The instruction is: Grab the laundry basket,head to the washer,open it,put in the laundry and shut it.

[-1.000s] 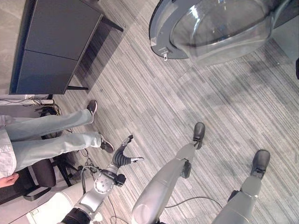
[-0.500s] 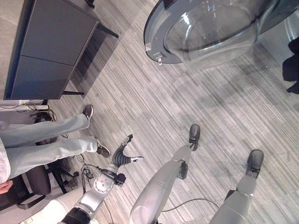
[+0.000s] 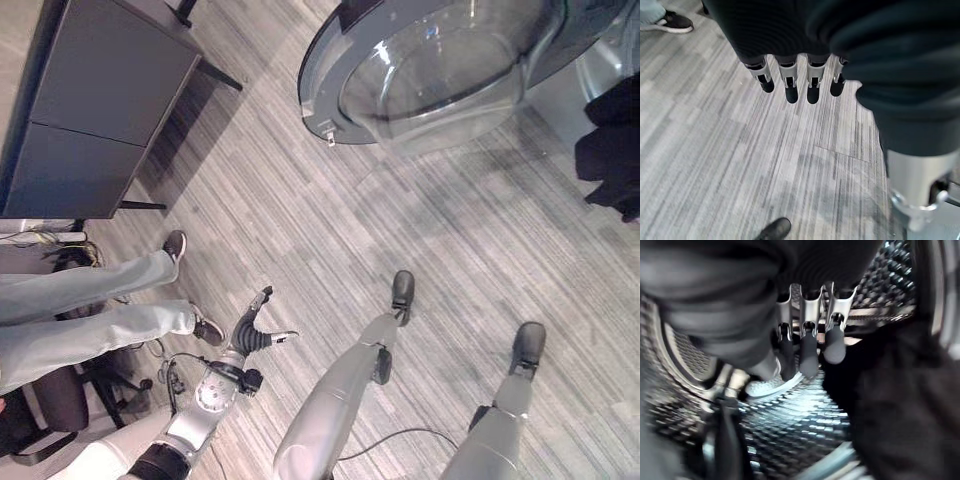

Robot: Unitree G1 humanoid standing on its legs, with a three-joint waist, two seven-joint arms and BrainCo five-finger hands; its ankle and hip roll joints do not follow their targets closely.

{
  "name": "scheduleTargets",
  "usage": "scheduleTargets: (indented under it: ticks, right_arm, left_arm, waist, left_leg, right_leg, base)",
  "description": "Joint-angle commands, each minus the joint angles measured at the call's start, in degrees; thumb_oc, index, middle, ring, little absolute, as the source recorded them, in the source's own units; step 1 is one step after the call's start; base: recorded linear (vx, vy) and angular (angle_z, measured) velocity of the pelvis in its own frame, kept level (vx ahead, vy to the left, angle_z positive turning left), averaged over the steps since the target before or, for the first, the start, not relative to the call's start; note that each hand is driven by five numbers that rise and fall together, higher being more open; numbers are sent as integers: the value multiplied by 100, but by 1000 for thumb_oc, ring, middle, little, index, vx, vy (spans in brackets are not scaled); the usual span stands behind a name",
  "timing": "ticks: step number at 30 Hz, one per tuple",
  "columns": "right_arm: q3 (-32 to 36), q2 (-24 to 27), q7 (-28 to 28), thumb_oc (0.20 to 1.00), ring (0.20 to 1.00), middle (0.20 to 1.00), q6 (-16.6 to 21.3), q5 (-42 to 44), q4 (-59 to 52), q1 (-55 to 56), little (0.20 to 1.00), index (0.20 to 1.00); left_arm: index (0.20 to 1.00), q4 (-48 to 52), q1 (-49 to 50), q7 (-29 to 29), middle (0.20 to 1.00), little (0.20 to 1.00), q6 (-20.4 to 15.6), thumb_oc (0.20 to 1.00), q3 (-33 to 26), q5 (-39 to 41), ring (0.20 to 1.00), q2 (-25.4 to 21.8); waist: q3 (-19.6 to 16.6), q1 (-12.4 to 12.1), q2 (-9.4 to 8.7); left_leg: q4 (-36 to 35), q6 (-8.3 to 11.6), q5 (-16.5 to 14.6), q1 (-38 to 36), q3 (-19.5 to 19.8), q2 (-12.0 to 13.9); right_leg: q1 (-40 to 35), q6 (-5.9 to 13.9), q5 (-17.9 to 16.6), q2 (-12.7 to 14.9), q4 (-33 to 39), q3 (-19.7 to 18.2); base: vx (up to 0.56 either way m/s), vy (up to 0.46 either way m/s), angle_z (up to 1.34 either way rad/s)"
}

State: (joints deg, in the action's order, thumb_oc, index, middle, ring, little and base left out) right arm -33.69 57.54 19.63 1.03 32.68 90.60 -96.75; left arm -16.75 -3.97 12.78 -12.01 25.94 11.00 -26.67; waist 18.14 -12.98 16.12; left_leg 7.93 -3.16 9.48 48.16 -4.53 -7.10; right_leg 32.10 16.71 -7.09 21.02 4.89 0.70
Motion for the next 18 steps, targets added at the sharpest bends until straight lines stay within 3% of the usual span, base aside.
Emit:
scheduleTargets:
  ticks: [1,5,11,17,18]
  right_arm:
    - [-299,686,-252,1000,1000,1000,124,-95,-335,-135,1000,1000]
    - [97,613,-366,1000,1000,1000,86,-240,-297,526,1000,1000]
    - [1281,297,-490,1000,1000,1000,249,68,-423,2054,1000,1000]
    - [1992,-442,-443,1000,1000,1000,484,45,-842,3245,1000,1000]
    - [2156,-830,-410,1000,1000,1000,456,-188,-832,3685,1000,1000]
  left_arm:
    - [1000,229,152,-18,1000,1000,-86,1000,-200,147,1000,-302]
    - [1000,224,208,-17,1000,1000,-87,1000,-228,132,1000,-302]
    - [1000,134,161,-65,1000,1000,-73,1000,-246,64,1000,-194]
    - [1000,-197,95,-95,1000,1000,-14,1000,-66,-157,1000,-89]
    - [1000,-355,45,-167,1000,1000,40,1000,57,-247,1000,-57]
  waist:
    - [352,-168,-184]
    - [405,-149,-165]
    - [500,-28,-163]
    - [508,139,-281]
    - [472,206,-334]
  left_leg:
    - [347,748,-529,649,237,171]
    - [378,721,-546,646,213,169]
    - [618,638,-673,686,191,144]
    - [757,488,-848,349,258,70]
    - [899,404,-970,85,281,50]
  right_leg:
    - [-664,-171,130,326,11,648]
    - [-657,-171,116,322,11,616]
    - [-813,-171,150,345,11,574]
    - [-1244,-263,201,359,-141,528]
    - [-1367,-360,282,347,-508,478]
  base:
    - [0,0,0]
    - [-3,15,-5]
    - [4,7,-2]
    - [45,39,2]
    - [29,52,4]
